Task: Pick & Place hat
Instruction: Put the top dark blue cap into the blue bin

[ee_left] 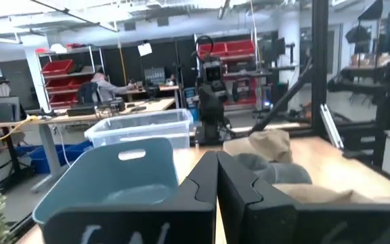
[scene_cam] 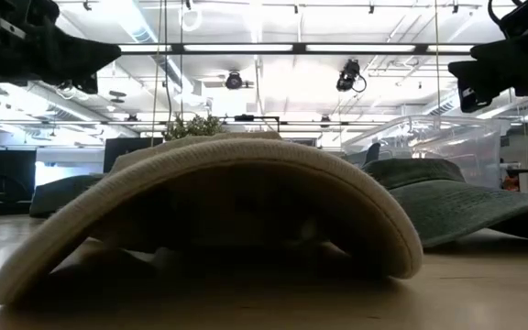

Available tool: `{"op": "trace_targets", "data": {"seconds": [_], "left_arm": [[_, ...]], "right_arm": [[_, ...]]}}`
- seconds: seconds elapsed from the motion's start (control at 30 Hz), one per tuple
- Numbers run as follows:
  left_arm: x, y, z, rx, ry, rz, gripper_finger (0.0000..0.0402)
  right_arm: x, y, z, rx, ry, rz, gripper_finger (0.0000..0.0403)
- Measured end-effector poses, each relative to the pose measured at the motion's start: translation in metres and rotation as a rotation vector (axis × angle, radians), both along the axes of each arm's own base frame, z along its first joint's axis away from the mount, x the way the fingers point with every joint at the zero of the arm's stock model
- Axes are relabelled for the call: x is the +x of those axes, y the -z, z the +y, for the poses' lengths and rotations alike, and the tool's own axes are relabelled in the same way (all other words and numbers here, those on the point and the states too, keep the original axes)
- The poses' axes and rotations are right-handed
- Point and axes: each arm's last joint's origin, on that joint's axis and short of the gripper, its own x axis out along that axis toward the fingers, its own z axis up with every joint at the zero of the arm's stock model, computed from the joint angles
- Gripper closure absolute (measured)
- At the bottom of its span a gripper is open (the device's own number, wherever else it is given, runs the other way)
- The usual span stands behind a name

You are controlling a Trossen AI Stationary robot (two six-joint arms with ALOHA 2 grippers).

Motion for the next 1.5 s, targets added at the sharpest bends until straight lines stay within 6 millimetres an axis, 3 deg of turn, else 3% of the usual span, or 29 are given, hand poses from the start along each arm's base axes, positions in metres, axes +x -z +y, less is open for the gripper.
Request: {"op": "trace_targets", "data": {"seconds": [0.17,0.4,0.63,0.83,0.97,1.1,1.37,1.5], "left_arm": [[0.000,0.000,0.000,-0.103,0.014,-0.007,0.0399],[0.000,-0.001,0.001,-0.120,-0.024,-0.016,0.0393],[-0.002,-0.018,0.004,-0.155,-0.094,-0.059,0.0305],[0.002,-0.034,0.005,-0.191,-0.174,0.047,0.0222],[0.008,-0.044,0.007,-0.291,-0.267,0.188,0.0197],[0.017,-0.049,0.006,-0.379,-0.298,0.320,0.0196],[0.044,-0.028,0.004,-0.567,-0.387,0.505,0.0204],[0.055,-0.012,0.008,-0.681,-0.496,0.567,0.0204]], "right_arm": [[0.000,0.000,0.000,-0.003,-0.001,-0.002,0.0250],[0.000,0.000,0.000,-0.020,0.007,-0.005,0.0250],[0.000,-0.006,-0.003,-0.063,0.106,-0.074,0.0250],[-0.002,-0.019,-0.003,-0.091,0.124,-0.206,0.0250],[-0.002,-0.022,-0.004,-0.106,0.131,-0.241,0.0250],[0.001,-0.022,-0.003,-0.085,0.130,-0.234,0.0250],[0.013,-0.051,-0.003,-0.104,0.150,-0.179,0.0250],[0.029,-0.065,-0.002,-0.131,0.151,-0.058,0.0250]]}}
